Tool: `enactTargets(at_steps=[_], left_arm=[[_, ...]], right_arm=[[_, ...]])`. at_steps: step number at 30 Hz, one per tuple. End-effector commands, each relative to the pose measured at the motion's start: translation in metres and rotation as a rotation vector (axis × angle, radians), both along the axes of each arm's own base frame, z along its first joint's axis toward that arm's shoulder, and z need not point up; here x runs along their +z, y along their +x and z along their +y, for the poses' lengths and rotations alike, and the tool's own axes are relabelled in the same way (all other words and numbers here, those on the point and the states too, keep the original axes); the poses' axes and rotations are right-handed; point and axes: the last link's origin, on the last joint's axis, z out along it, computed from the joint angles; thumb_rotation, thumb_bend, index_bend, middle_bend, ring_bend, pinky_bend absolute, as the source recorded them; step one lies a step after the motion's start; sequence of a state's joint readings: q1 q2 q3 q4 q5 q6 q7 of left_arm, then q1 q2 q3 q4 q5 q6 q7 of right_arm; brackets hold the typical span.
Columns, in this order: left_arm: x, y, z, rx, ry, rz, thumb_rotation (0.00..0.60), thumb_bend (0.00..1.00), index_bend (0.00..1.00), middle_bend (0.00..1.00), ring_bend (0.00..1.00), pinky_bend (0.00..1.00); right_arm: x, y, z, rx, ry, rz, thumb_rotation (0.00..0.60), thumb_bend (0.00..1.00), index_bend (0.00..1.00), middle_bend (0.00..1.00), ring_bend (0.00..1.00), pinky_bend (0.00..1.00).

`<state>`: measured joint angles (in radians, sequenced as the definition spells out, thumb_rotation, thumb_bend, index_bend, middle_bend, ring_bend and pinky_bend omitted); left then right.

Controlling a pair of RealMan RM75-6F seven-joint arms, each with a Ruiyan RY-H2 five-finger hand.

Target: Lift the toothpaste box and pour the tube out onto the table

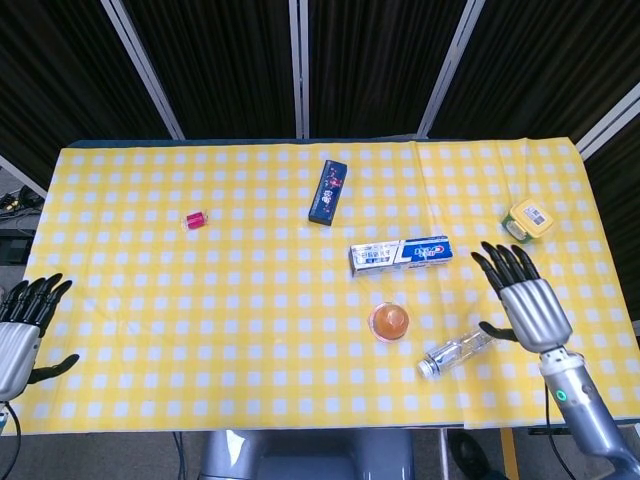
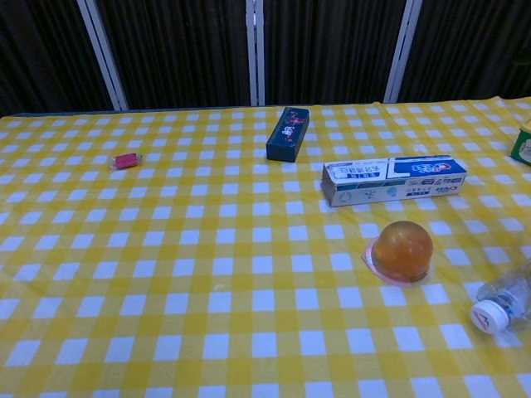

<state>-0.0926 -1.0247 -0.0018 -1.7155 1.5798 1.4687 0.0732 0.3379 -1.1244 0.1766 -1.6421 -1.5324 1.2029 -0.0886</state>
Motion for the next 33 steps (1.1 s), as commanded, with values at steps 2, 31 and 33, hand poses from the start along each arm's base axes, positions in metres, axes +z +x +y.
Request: enactTargets(at_steps=[2,31,33], left_arm=[[-0.002,-0.004,0.005,0.018,0.004,0.01,0.6,0.0,0.0,0.0,0.0,0.0],[0.0,-0.018,0.028,0.113,0.002,-0.023,0.6,0.0,0.0,0.0,0.0,0.0],[-0.001,-0.018,0.028,0.112,0.001,-0.019,0.6,0.0,0.0,0.0,0.0,0.0]], right_arm=[[-0.036,0.028,-0.081,-0.058,0.14,-0.02,0.6,0.0,0.03,0.0,0.0,0.0],[-0.149,0.054,-0.157,-0.116,0.262,0.163,0.6,0.21,0.32,0.34,0.29,0.27],[-0.149,0.054,-0.158,-0.109,0.239,0.162,0.6,0.25,0.4,0.42,0.36,0.32]])
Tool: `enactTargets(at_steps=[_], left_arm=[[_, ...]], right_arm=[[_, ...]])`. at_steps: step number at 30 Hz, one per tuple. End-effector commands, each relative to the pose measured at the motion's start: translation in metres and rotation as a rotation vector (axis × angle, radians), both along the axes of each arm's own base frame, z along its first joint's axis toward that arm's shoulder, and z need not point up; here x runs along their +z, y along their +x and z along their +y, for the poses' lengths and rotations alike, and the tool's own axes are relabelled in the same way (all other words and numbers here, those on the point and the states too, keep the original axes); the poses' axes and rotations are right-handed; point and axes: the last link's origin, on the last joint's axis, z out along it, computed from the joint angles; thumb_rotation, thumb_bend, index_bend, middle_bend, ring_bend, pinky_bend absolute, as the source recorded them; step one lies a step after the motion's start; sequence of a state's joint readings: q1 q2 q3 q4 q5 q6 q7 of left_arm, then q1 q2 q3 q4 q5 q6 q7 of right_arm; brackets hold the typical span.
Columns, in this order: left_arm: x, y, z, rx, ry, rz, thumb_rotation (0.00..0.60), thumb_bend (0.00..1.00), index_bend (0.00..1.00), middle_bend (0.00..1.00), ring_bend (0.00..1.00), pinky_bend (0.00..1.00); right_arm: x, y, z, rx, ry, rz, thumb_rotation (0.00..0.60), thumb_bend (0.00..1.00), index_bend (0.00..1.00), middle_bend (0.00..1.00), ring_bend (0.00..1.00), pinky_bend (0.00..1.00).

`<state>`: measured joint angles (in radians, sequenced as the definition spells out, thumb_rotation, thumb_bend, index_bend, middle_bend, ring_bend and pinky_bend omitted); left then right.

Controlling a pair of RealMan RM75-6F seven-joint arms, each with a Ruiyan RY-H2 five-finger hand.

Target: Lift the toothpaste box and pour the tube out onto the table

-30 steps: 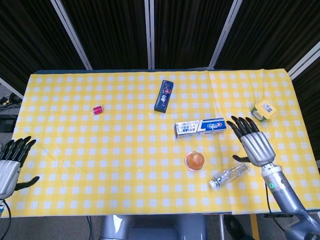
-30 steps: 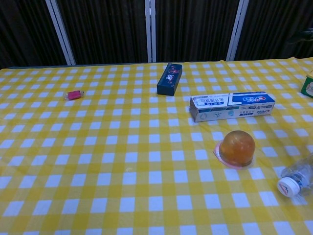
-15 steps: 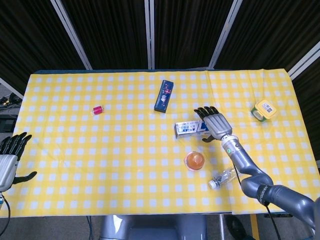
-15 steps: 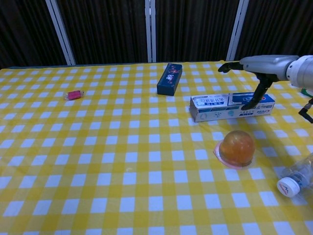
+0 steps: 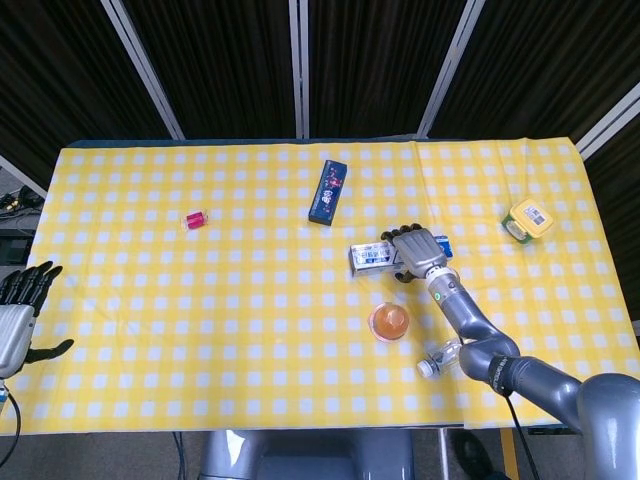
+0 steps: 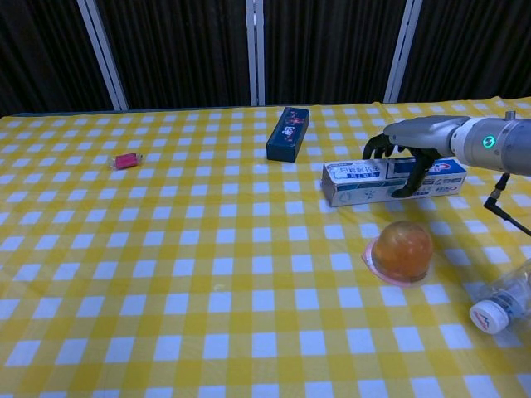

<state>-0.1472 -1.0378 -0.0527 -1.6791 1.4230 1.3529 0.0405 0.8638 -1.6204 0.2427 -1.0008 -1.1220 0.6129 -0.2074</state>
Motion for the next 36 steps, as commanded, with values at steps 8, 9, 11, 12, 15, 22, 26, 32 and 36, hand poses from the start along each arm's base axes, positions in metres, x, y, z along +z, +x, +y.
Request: enactTargets(at_steps=[8,9,11,12,15,22,26,32,36], left_arm=[[-0.002,0.002,0.001,-0.001,0.0,0.003,0.6,0.0,0.0,0.0,0.0,0.0],[-0.002,0.002,0.001,-0.002,0.0,0.002,0.6,0.0,0.0,0.0,0.0,0.0],[-0.001,0.003,0.001,-0.005,0.0,-0.002,0.6,0.0,0.0,0.0,0.0,0.0],[-0.001,0.003,0.0,-0.008,0.0,-0.005,0.6,0.0,0.0,0.0,0.0,0.0],[0.001,0.006,-0.002,-0.02,0.002,-0.016,0.6,0.0,0.0,0.0,0.0,0.0],[0.007,0.011,-0.008,-0.049,0.007,-0.041,0.6,0.0,0.0,0.0,0.0,0.0],[0.011,0.014,-0.012,-0.069,0.01,-0.058,0.6,0.0,0.0,0.0,0.0,0.0],[0.015,0.016,-0.019,-0.087,0.008,-0.075,0.6,0.0,0.0,0.0,0.0,0.0],[0.016,0.018,-0.021,-0.096,0.009,-0.078,0.6,0.0,0.0,0.0,0.0,0.0]], right_arm=[[0.005,0.007,-0.002,0.062,-0.06,-0.006,0.6,0.32,0.45,0.46,0.42,0.35],[0.007,0.009,0.0,0.077,-0.064,-0.007,0.6,0.32,0.45,0.46,0.42,0.35],[0.014,0.014,0.004,0.126,-0.08,0.0,0.6,0.32,0.45,0.47,0.42,0.35],[0.019,0.018,0.007,0.169,-0.094,0.011,0.6,0.32,0.46,0.47,0.42,0.36],[0.041,0.035,0.02,0.317,-0.147,0.055,0.6,0.32,0.46,0.47,0.42,0.36],[0.086,0.085,0.047,0.568,-0.28,0.168,0.6,0.32,0.46,0.47,0.42,0.36],[0.106,0.113,0.063,0.709,-0.376,0.283,0.6,0.32,0.46,0.47,0.42,0.37],[0.124,0.144,0.08,0.952,-0.556,0.516,0.6,0.32,0.42,0.46,0.42,0.38],[0.131,0.154,0.08,1.066,-0.659,0.674,0.6,0.32,0.47,0.47,0.42,0.36]])
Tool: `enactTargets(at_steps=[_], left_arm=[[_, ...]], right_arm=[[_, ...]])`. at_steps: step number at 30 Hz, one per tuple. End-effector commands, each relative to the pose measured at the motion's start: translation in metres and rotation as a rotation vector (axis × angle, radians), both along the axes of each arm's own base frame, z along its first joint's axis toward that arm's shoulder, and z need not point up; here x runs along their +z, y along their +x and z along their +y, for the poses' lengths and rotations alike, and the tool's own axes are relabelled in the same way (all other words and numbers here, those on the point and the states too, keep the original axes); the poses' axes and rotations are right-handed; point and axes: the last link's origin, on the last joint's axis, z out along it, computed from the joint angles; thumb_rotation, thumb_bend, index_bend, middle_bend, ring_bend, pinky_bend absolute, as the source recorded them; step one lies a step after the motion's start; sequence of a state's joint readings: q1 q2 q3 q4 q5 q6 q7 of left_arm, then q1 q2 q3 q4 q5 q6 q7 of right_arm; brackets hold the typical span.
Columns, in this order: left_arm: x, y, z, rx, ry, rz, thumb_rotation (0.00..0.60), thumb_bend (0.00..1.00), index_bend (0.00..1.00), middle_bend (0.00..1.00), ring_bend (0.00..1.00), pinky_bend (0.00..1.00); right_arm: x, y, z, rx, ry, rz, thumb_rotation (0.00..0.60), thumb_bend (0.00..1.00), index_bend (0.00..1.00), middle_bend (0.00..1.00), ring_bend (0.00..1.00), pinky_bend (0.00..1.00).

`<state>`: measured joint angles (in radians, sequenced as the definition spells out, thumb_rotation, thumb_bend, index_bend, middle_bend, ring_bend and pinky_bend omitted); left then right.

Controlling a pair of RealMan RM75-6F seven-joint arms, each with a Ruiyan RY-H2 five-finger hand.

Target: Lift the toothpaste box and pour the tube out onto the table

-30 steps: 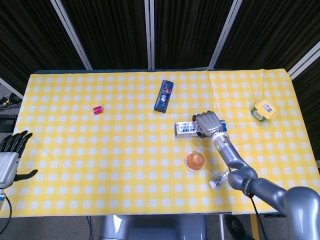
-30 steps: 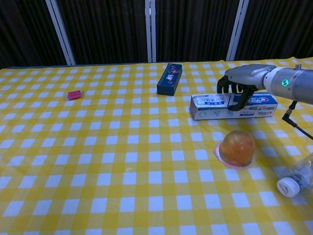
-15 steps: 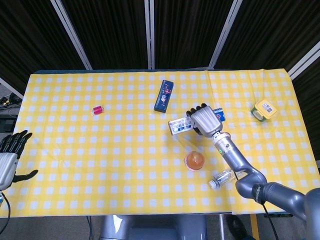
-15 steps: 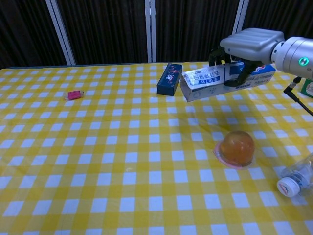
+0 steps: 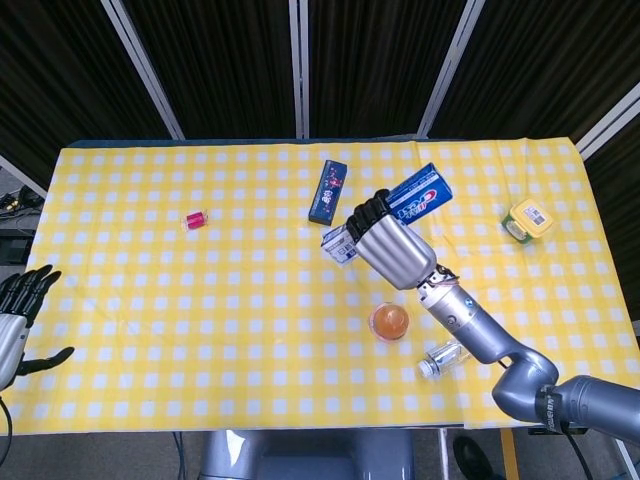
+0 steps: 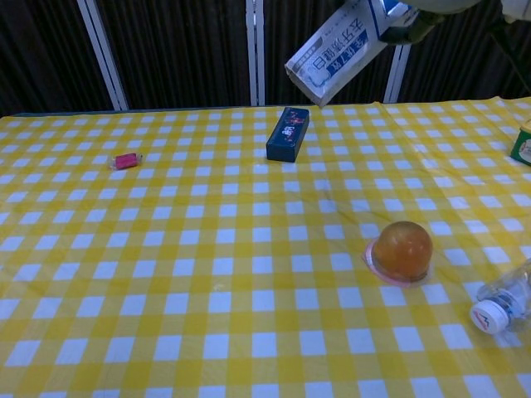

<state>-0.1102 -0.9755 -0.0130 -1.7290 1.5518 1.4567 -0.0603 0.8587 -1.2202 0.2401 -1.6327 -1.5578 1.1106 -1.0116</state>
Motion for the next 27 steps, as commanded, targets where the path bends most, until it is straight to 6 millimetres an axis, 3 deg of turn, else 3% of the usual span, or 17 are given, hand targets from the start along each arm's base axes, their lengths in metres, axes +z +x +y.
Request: enactTargets(at_steps=[1,8,17,27], left_arm=[[0.001,0.001,-0.001,-0.003,0.001,-0.002,0.6,0.0,0.0,0.0,0.0,0.0],[-0.002,-0.002,0.002,0.011,-0.008,0.005,0.6,0.0,0.0,0.0,0.0,0.0],[-0.003,-0.002,0.002,0.016,-0.008,0.009,0.6,0.0,0.0,0.0,0.0,0.0],[-0.005,-0.001,0.001,0.017,-0.014,0.014,0.6,0.0,0.0,0.0,0.0,0.0]], right_arm=[[0.016,0.02,0.006,0.175,-0.184,0.147,0.6,0.32,0.48,0.47,0.41,0.35],[0.018,0.029,0.006,0.282,-0.328,0.311,0.6,0.34,0.46,0.47,0.38,0.3],[0.019,0.02,0.004,0.253,-0.334,0.315,0.6,0.34,0.46,0.49,0.38,0.3],[-0.007,-0.025,0.008,-0.142,-0.019,-0.117,0.6,0.33,0.46,0.46,0.38,0.3]])
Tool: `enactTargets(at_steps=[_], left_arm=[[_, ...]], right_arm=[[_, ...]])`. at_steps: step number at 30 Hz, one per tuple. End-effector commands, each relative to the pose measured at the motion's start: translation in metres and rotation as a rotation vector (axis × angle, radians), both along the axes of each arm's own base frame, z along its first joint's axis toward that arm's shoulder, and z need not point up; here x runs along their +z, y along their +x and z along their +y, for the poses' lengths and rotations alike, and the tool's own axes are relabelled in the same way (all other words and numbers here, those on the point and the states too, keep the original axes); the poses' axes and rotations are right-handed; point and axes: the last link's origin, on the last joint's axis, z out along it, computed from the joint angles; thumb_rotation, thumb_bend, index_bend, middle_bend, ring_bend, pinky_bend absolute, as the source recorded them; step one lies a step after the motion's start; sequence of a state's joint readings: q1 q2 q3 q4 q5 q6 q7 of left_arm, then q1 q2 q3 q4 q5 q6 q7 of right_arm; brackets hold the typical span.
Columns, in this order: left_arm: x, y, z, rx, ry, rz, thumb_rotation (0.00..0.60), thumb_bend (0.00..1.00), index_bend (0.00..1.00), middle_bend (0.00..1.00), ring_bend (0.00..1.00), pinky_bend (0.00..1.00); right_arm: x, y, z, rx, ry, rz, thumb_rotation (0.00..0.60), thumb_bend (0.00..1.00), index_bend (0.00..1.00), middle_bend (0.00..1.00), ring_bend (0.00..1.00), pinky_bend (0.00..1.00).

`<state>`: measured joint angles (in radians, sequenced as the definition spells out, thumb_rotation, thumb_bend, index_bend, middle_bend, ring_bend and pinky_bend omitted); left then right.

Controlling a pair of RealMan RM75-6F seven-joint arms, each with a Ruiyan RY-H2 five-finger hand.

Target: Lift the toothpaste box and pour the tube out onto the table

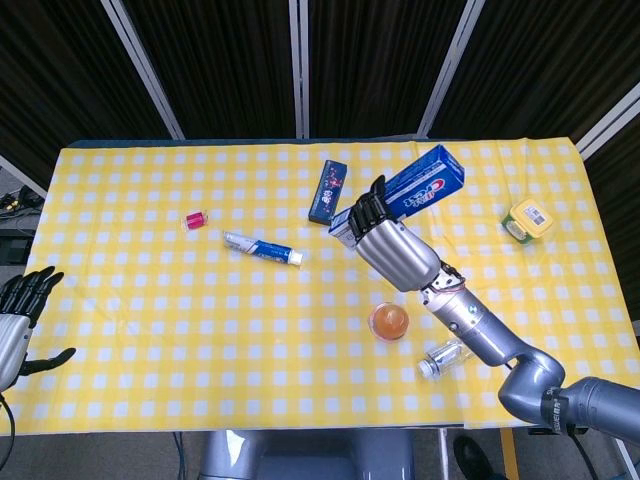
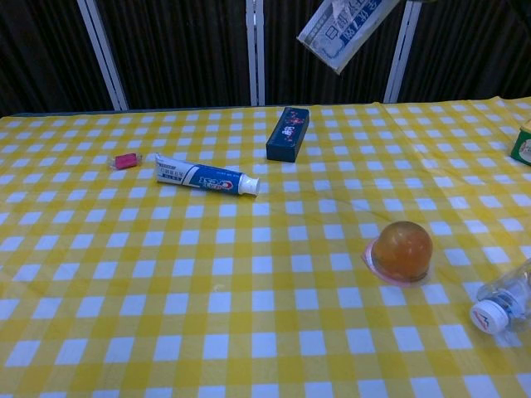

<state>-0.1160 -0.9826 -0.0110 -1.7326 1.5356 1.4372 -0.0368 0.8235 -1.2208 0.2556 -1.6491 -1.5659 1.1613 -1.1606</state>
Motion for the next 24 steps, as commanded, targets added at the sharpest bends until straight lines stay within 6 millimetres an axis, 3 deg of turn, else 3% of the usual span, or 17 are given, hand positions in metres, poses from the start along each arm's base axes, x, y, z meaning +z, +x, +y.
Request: enactTargets(at_steps=[1,3,7,12,14,18,24], left_arm=[[-0.001,0.0,0.0,0.001,-0.001,0.001,0.6,0.0,0.0,0.0,0.0,0.0],[-0.003,0.0,0.001,0.003,-0.008,0.009,0.6,0.0,0.0,0.0,0.0,0.0],[-0.005,-0.001,0.002,0.012,-0.01,0.016,0.6,0.0,0.0,0.0,0.0,0.0],[-0.007,-0.004,0.004,0.023,-0.012,0.023,0.6,0.0,0.0,0.0,0.0,0.0],[-0.008,-0.005,0.005,0.027,-0.018,0.028,0.6,0.0,0.0,0.0,0.0,0.0],[-0.01,-0.006,0.006,0.03,-0.023,0.031,0.6,0.0,0.0,0.0,0.0,0.0],[-0.011,-0.006,0.006,0.03,-0.03,0.034,0.6,0.0,0.0,0.0,0.0,0.0]], right_arm=[[-0.019,-0.026,0.002,-0.185,0.132,-0.198,0.6,0.33,0.46,0.46,0.38,0.3],[-0.037,-0.045,-0.001,-0.33,0.219,-0.31,0.6,0.33,0.46,0.45,0.38,0.3],[-0.06,-0.058,-0.006,-0.441,0.283,-0.4,0.6,0.33,0.45,0.44,0.38,0.3],[-0.079,-0.059,-0.008,-0.486,0.334,-0.442,0.6,0.33,0.44,0.43,0.37,0.26],[-0.086,-0.058,-0.008,-0.516,0.374,-0.463,0.6,0.25,0.36,0.38,0.33,0.2],[-0.09,-0.053,-0.003,-0.574,0.459,-0.504,0.6,0.03,0.14,0.2,0.18,0.1],[-0.074,-0.048,0.013,-0.542,0.465,-0.512,0.6,0.0,0.09,0.15,0.13,0.05]])
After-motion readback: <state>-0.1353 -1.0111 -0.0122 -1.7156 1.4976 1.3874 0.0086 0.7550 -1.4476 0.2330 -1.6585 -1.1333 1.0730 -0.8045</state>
